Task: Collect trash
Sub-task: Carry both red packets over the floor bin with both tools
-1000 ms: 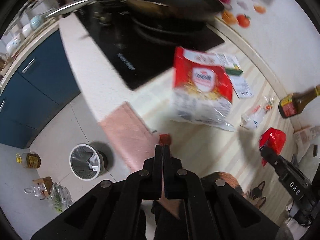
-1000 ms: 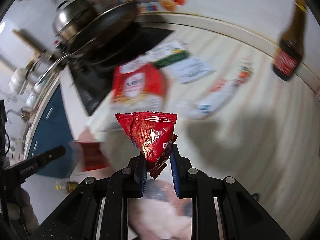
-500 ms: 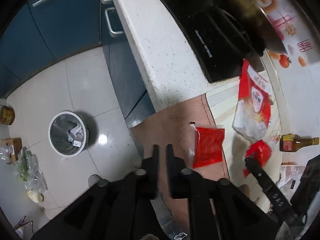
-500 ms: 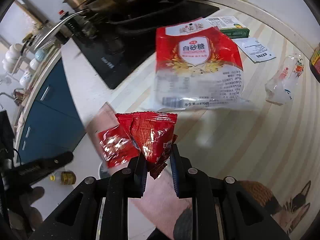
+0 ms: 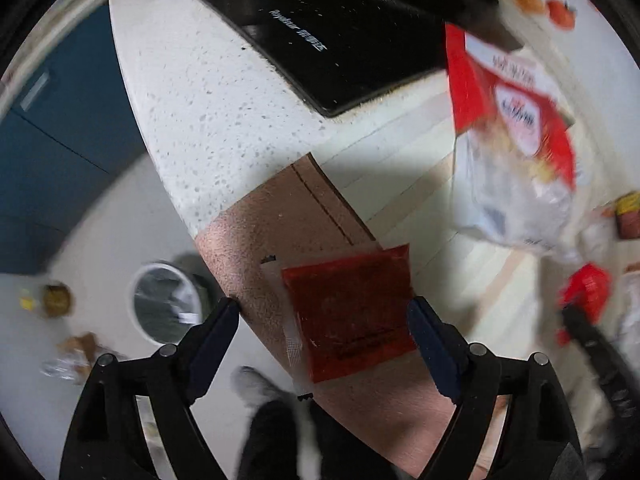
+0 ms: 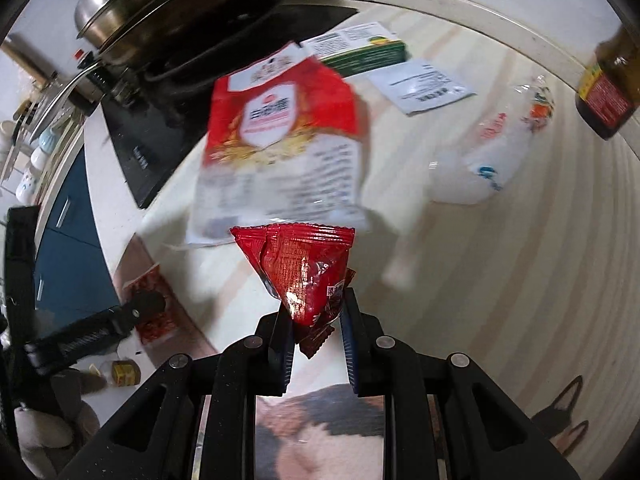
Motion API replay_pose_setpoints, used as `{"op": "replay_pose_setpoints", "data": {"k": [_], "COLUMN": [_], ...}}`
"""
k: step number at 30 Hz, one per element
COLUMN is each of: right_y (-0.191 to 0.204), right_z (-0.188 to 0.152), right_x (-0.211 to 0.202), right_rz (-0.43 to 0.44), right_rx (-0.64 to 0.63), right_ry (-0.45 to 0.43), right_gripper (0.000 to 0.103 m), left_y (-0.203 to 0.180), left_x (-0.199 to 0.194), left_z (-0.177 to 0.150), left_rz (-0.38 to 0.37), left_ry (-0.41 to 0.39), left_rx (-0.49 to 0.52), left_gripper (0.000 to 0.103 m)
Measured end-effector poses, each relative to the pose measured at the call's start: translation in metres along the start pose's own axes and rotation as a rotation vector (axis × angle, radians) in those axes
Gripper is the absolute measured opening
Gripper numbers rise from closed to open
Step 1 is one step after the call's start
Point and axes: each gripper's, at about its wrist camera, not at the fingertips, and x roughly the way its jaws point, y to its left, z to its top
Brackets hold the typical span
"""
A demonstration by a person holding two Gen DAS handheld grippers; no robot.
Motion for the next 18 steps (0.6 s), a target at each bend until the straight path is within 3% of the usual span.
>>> {"op": "replay_pose_setpoints", "data": {"k": [1, 3, 5, 6, 7, 8, 18], "right_y": [-0.004, -0.01, -0.014, -0.015, -0.015, -0.015, 0.029], "right_z": [0.001, 0.003, 0.005, 0.005, 0.005, 0.005, 0.002], "right_x": [-0.001, -0.002, -0.001, -0.001, 0.0, 0.0, -0.015], "right_rz": [0.001, 0.001, 0.003, 0.006, 0.008, 0.01, 0.059], "right_rx": [0.003, 0.003, 0.001, 0.0, -0.002, -0.004, -0.119], "right_ry": [-0.002, -0.007, -0.007, -0.005, -0.004, -0.004, -0.029], "right_gripper": [0.022, 0.022, 0.022, 0.022, 0.022, 0.022, 0.022], "left_y": [-0.001, 0.003, 0.012, 0.018, 0.022, 0.027, 0.046], "left_x": [0.0, -0.003, -0.009, -0.013, -0.016, -0.018, -0.063], "left_z": [-0.002, -0.007, -0.01, -0.012, -0.013, -0.014, -0.028], "left_rz": [0.006, 0.014, 0.029, 0.032, 0.024, 0.002, -0.057], "left_ry": [-0.014, -0.032, -0.044, -0.05, -0.049, -0.047, -0.139], "left_rx": [0.004, -0.005, -0.028, -0.04, -0.046, -0.059, -0.133], "left_gripper": [0.084, 0.073, 0.042, 0.033, 0.017, 0.012, 0.005]}}
